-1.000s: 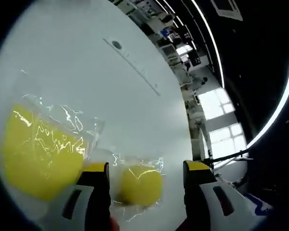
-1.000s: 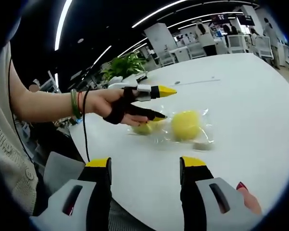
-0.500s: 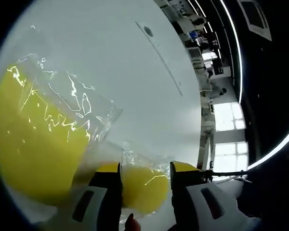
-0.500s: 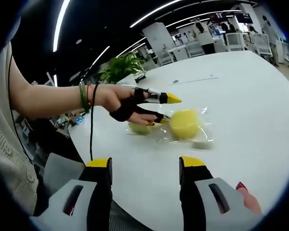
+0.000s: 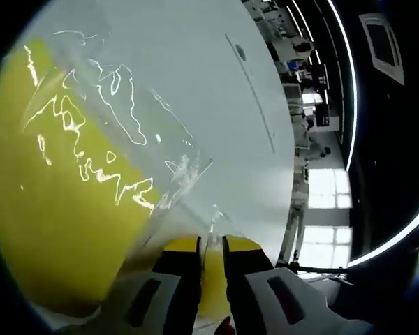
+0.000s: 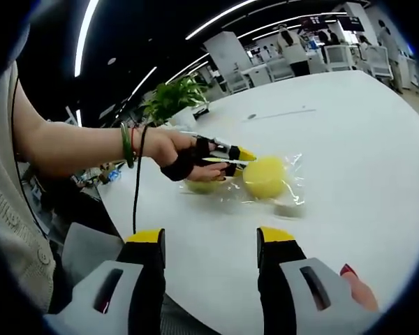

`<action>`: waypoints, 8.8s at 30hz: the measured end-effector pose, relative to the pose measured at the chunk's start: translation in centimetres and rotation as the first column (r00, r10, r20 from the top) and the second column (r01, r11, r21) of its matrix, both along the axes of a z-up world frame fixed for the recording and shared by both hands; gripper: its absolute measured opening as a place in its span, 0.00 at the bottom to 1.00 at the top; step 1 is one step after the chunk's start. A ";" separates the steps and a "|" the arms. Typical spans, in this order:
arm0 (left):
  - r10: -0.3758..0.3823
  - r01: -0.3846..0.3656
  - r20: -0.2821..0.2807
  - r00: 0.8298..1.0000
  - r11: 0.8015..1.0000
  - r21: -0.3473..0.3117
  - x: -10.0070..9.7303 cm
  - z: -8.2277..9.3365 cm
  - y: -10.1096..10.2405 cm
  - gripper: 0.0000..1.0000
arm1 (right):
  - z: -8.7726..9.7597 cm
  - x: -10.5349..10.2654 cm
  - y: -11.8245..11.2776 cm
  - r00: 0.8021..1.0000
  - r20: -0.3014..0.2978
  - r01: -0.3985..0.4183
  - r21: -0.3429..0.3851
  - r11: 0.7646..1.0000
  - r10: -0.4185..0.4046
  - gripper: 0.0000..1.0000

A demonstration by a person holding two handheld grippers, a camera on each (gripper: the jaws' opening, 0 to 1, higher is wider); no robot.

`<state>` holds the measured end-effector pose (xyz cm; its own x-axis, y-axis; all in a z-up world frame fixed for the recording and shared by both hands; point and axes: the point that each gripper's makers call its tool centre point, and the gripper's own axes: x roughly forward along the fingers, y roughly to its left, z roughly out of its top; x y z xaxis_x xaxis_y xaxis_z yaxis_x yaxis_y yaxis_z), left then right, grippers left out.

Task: Compare the silicone blocks by pressing each to a similar depth, holding the contact briefly, and releasing to observe deformation and rebound differences across the visible hardness samples.

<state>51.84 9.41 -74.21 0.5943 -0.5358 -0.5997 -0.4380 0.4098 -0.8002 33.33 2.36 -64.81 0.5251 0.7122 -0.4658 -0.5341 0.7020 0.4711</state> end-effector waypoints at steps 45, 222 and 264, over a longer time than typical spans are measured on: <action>-0.453 0.357 0.378 0.807 0.885 0.298 -1.9 9.2 -2.4 0.00 | 3.7 -1.0 0.1 0.995 0.097 -0.017 -0.013 1.000 0.018 0.48; -0.810 0.416 0.566 0.156 0.573 0.706 -13.8 29.7 6.7 0.00 | 10.7 2.9 17.3 0.551 0.101 -0.734 -0.413 0.539 0.828 0.13; -0.769 0.427 0.610 0.192 0.625 0.654 -14.7 30.2 5.6 0.00 | 11.1 3.2 16.5 0.573 0.120 -0.700 -0.442 0.560 0.811 0.16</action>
<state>37.11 15.02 -44.01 0.4152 -0.8728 -0.2566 0.7979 0.4849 -0.3580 36.58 18.90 -53.73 0.0006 0.7460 -0.6659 -0.9982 0.0399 0.0438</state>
